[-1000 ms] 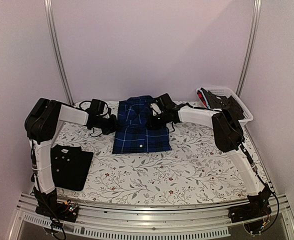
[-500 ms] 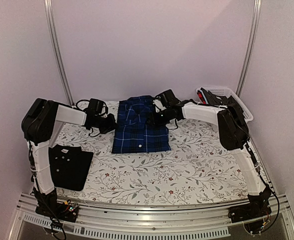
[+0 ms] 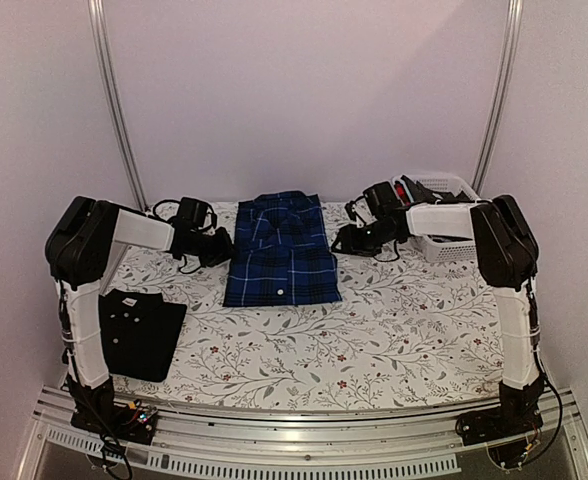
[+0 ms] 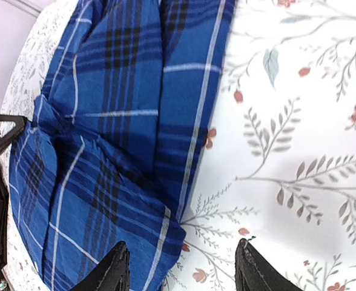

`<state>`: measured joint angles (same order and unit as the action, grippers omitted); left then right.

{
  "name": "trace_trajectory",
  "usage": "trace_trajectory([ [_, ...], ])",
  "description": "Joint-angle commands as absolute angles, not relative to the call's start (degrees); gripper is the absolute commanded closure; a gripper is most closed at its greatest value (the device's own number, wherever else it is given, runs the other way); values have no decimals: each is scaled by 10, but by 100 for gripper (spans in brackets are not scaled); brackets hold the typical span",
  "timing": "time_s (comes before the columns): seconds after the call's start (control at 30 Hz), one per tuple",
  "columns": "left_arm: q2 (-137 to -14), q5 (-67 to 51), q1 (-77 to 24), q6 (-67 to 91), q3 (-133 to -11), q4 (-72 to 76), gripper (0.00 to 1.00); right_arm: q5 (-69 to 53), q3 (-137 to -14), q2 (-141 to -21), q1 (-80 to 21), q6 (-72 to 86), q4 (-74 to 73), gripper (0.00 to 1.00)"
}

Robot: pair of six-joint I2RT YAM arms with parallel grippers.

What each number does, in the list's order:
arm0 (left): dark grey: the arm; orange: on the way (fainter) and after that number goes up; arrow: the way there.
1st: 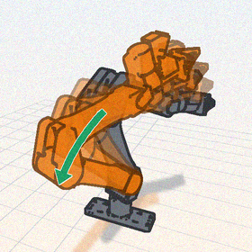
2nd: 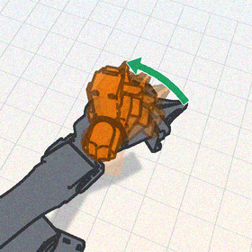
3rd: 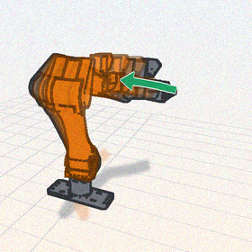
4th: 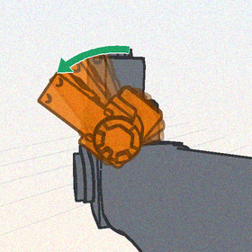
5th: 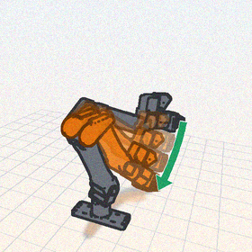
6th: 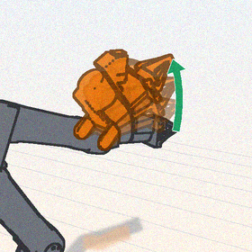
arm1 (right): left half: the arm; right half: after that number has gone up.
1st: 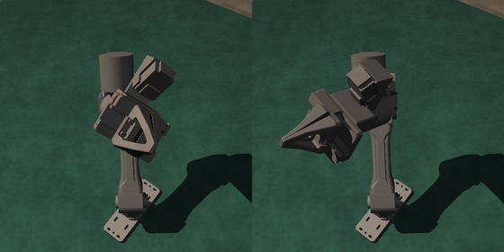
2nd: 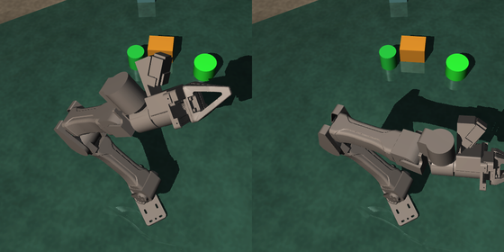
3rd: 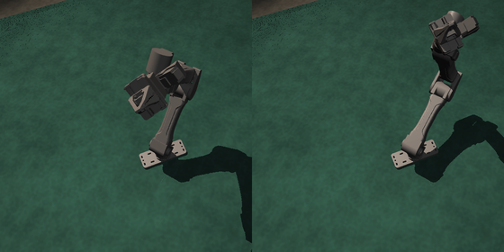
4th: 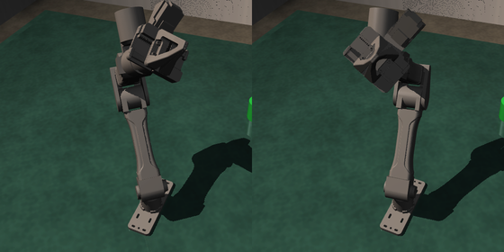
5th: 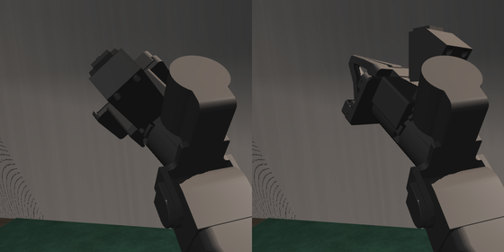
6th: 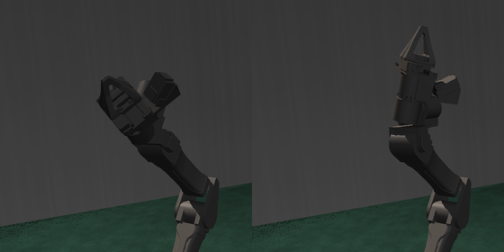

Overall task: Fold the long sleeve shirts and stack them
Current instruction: Smooth out the 2/3-rectangle-folded shirt at the center of the board.

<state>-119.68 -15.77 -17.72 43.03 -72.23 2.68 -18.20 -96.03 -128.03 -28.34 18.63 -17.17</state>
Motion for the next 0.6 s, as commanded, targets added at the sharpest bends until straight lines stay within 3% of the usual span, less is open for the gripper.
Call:
trace_trajectory([
  [0.0,-1207,-155,-173,427,-736,36,83,-225,-912,-1250,-293,208,-136,43],
  [0.3,-1151,-123,-171,419,-701,8,50,-237,-891,-1261,-295,231,-115,46],
  [0.57,-1041,-153,-180,423,-570,15,50,-175,-757,-1157,-300,228,-88,45],
])
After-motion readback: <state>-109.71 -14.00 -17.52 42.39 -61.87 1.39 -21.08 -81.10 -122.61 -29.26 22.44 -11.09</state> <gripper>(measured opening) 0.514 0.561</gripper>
